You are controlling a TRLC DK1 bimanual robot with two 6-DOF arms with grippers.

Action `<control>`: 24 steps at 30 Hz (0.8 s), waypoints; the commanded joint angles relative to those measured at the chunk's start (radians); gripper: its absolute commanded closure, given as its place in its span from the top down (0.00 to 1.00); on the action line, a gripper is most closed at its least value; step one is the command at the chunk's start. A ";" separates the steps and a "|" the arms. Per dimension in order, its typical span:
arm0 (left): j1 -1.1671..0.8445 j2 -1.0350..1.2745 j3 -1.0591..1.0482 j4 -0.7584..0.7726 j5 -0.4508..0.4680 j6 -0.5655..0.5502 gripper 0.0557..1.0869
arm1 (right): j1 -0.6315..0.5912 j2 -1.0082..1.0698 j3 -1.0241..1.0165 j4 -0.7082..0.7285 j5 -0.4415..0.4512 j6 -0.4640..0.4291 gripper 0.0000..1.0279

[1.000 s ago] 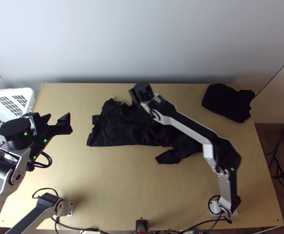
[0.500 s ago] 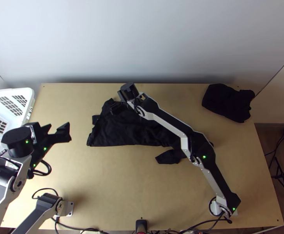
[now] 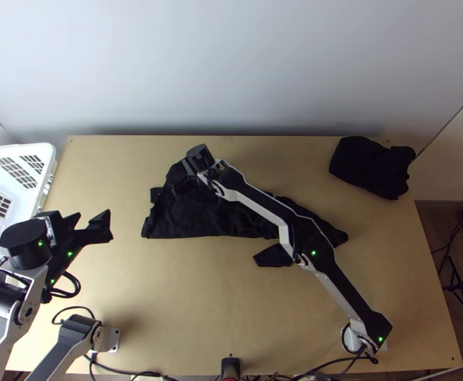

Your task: Fold the t-shirt

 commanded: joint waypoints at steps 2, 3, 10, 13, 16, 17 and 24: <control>0.007 -0.009 -0.017 0.001 0.004 0.002 0.95 | -0.010 0.047 0.026 0.000 -0.001 -0.036 0.95; 0.007 -0.009 -0.020 0.003 0.004 -0.001 0.95 | -0.013 0.051 0.029 0.000 -0.001 -0.038 0.95; 0.007 -0.009 -0.021 0.010 0.004 -0.002 0.95 | -0.039 0.073 0.031 0.016 0.034 -0.054 0.47; 0.007 -0.010 -0.020 0.010 0.004 -0.002 0.95 | -0.044 0.065 0.031 0.057 0.046 -0.079 0.20; 0.007 -0.010 -0.023 0.010 0.004 -0.002 0.95 | -0.044 0.045 0.031 0.082 0.059 -0.088 0.19; 0.007 -0.010 -0.024 0.010 0.004 -0.002 0.95 | -0.044 0.038 0.031 0.083 0.066 -0.091 0.19; 0.006 -0.018 -0.043 0.012 0.028 -0.002 0.95 | -0.028 -0.077 0.029 0.066 0.077 -0.099 0.09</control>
